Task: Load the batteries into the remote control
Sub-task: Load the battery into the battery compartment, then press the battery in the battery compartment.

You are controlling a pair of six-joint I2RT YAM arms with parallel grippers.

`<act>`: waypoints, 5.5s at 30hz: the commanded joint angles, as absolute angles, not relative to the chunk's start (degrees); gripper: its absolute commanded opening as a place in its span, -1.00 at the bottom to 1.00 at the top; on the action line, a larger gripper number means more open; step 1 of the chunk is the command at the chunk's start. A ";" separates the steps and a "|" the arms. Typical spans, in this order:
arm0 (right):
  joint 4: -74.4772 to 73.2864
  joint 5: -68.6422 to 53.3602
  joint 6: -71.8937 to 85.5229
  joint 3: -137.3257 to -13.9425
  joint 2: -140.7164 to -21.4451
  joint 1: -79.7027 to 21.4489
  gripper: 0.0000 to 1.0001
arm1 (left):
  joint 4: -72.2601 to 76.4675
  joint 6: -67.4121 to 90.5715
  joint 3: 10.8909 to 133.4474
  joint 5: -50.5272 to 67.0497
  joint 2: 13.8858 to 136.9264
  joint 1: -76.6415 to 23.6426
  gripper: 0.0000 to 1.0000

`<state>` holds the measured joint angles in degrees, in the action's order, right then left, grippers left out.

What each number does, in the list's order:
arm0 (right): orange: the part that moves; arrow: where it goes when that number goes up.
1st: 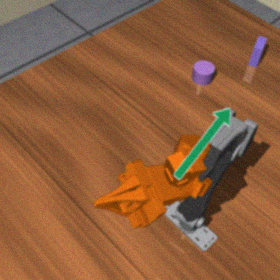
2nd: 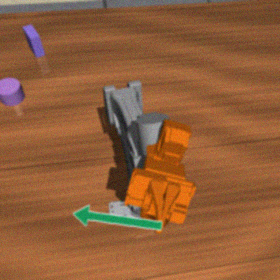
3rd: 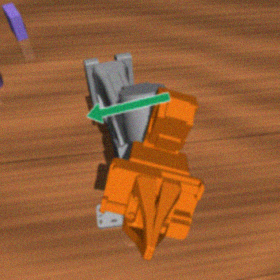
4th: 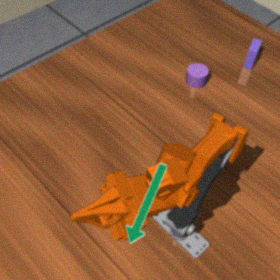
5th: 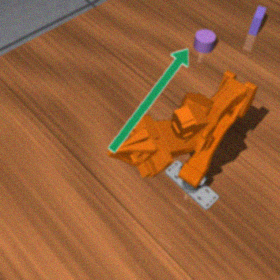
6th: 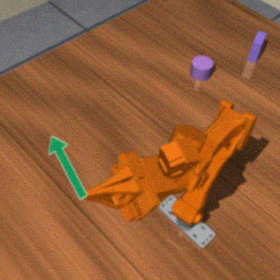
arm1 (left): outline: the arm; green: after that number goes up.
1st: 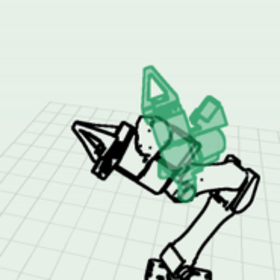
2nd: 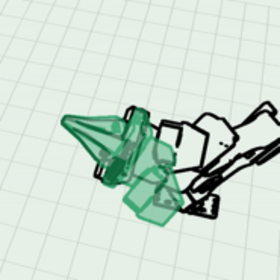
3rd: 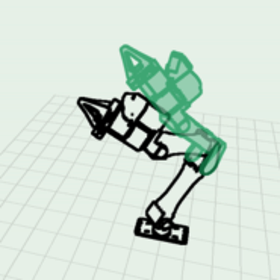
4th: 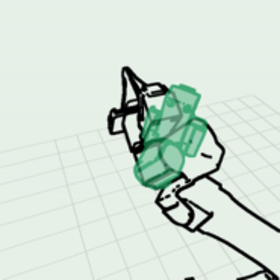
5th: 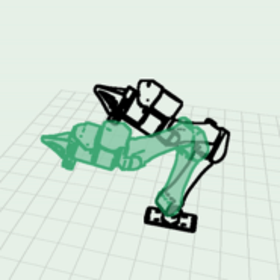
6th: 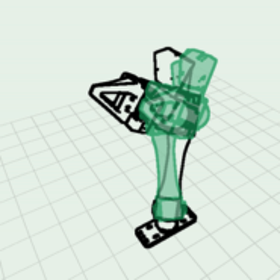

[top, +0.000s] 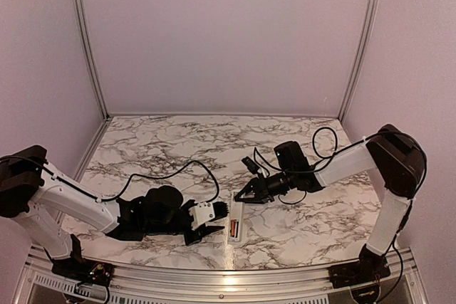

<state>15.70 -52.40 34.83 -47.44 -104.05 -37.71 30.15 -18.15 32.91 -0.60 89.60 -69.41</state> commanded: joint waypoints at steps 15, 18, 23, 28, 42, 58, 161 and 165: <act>14.68 -53.35 31.75 -49.38 -105.29 -38.22 -1.00 | 30.01 -22.90 41.79 0.40 99.86 -69.87 -0.57; 14.59 -53.36 31.72 -49.42 -105.35 -38.23 -1.00 | 30.45 -23.13 41.76 -1.78 100.26 -69.87 -0.58; 14.52 -53.35 31.72 -49.50 -105.31 -38.19 -1.00 | 30.33 -23.87 41.83 -2.97 100.91 -69.87 -0.59; 14.54 -53.35 31.64 -49.52 -105.30 -38.23 -1.00 | 29.46 -23.97 42.79 -3.38 101.88 -69.87 -0.59; 14.11 -53.29 31.26 -49.62 -105.56 -38.19 -1.00 | 26.21 -25.04 44.60 -2.99 104.59 -69.87 -0.72; 13.79 -53.12 31.00 -49.70 -105.49 -38.06 -1.00 | 26.78 -24.68 41.01 -0.31 105.99 -69.87 -0.80; 14.72 -50.33 25.44 -50.35 -85.08 -38.73 -1.00 | 31.67 20.91 38.06 11.27 88.13 -61.79 0.18; 14.71 -50.33 25.55 -50.37 -84.99 -38.75 -1.00 | 31.68 21.42 39.23 11.59 89.51 -61.79 0.14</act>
<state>15.59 -51.11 26.46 -48.05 -86.21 -38.09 31.24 20.45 37.10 10.41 87.77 -62.13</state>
